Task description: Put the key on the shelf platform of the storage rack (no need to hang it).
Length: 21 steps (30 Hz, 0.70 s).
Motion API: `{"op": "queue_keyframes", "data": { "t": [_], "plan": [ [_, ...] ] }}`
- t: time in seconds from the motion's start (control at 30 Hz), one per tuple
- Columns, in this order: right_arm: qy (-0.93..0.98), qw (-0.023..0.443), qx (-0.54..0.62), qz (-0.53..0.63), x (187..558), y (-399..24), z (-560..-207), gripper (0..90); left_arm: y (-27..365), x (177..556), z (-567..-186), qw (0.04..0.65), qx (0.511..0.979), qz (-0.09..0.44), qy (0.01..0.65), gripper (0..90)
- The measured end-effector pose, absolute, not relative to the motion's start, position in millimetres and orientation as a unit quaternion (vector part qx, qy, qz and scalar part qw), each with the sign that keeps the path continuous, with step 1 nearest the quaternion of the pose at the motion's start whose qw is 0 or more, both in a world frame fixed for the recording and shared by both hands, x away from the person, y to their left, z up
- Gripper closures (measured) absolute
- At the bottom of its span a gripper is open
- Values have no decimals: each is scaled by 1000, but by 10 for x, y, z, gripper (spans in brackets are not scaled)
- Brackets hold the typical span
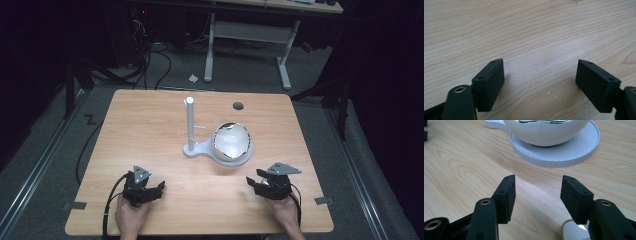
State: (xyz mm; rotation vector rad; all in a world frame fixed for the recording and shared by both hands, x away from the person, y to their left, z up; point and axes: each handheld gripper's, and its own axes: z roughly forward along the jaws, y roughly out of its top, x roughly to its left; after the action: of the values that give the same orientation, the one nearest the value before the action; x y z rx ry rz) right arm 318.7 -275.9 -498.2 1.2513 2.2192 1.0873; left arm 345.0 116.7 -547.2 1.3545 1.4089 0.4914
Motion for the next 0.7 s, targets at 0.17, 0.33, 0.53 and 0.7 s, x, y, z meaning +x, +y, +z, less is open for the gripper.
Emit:
{"op": "queue_keyframes", "data": {
  "t": [0.17, 0.33, 0.53, 0.7],
  "plan": [
    [781, 187, 455, 384, 3172, -2837, -4975, 458, 1167, 3450, -5472, 534, 568, 206, 591, 235],
    [775, 188, 465, 384, 3153, -2922, -4979, 446, 1167, 3450, -5472, 534, 568, 206, 591, 235],
    [770, 190, 476, 381, 3130, -3018, -4986, 432, 1167, 3450, -5472, 534, 569, 206, 591, 235],
    [763, 193, 485, 381, 3096, -3101, -4995, 431, 1167, 3450, -5472, 534, 568, 206, 591, 235]
  ]
}}
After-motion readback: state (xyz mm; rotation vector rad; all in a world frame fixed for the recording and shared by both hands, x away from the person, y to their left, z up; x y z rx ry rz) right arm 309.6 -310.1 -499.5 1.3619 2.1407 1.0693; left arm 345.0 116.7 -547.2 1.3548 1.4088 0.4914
